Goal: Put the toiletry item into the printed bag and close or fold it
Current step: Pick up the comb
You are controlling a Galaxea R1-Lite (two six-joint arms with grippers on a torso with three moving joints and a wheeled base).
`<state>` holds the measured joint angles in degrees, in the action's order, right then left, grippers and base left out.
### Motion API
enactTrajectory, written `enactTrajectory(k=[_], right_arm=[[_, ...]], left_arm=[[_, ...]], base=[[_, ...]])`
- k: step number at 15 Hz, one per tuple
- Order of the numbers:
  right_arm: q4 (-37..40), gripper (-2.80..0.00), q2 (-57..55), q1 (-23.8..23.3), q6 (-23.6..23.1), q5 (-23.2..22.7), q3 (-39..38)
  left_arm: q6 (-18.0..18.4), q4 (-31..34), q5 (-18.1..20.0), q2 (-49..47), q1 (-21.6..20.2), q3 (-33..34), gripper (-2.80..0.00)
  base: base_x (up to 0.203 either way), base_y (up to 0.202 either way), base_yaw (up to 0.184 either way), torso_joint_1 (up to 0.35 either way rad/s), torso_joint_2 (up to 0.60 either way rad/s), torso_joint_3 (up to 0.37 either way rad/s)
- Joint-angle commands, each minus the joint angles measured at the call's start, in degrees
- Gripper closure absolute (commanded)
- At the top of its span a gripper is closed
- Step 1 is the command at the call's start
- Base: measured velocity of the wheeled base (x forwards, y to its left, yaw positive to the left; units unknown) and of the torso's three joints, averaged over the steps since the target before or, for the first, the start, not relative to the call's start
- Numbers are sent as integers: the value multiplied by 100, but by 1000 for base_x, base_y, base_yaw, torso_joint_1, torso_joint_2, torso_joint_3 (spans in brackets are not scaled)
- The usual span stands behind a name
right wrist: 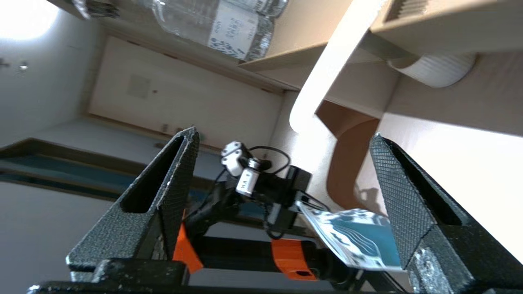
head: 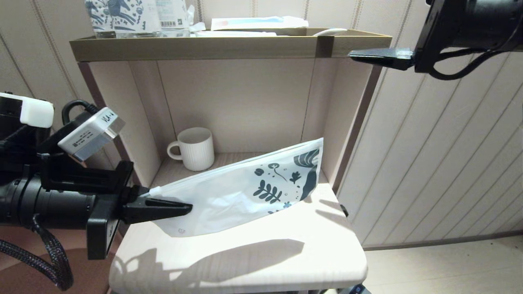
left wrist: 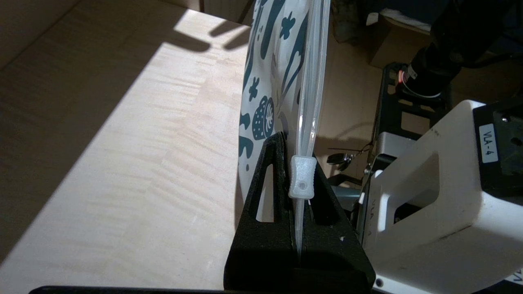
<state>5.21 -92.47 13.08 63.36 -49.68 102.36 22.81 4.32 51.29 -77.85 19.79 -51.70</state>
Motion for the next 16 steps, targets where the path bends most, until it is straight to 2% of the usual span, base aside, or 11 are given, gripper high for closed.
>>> enactTrajectory(k=[1,4,7,9,16], right_arm=[[-509,-280,-284,-16,435,-180,78],[-1558,-280,-562,-40,1372,-510,26],[-2322,-280,-840,-99,1889,-788,-116],[-2436,-280,-922,-157,1995,-1113,-146],[-2437,-280,-1054,-163,2026,-1140,-2]], left_arm=[[31,2,31,-81,-1,2,0],[40,-1,22,-160,-1,-7,0],[64,-1,-5,-219,-1,-7,0],[203,-1,-5,-310,-1,2,0],[250,-1,-5,-380,-1,2,0]], base=[[0,0,0,0,0,0],[0,0,0,0,0,0],[0,0,0,0,0,0],[0,0,0,0,0,0],[0,0,0,0,0,0]])
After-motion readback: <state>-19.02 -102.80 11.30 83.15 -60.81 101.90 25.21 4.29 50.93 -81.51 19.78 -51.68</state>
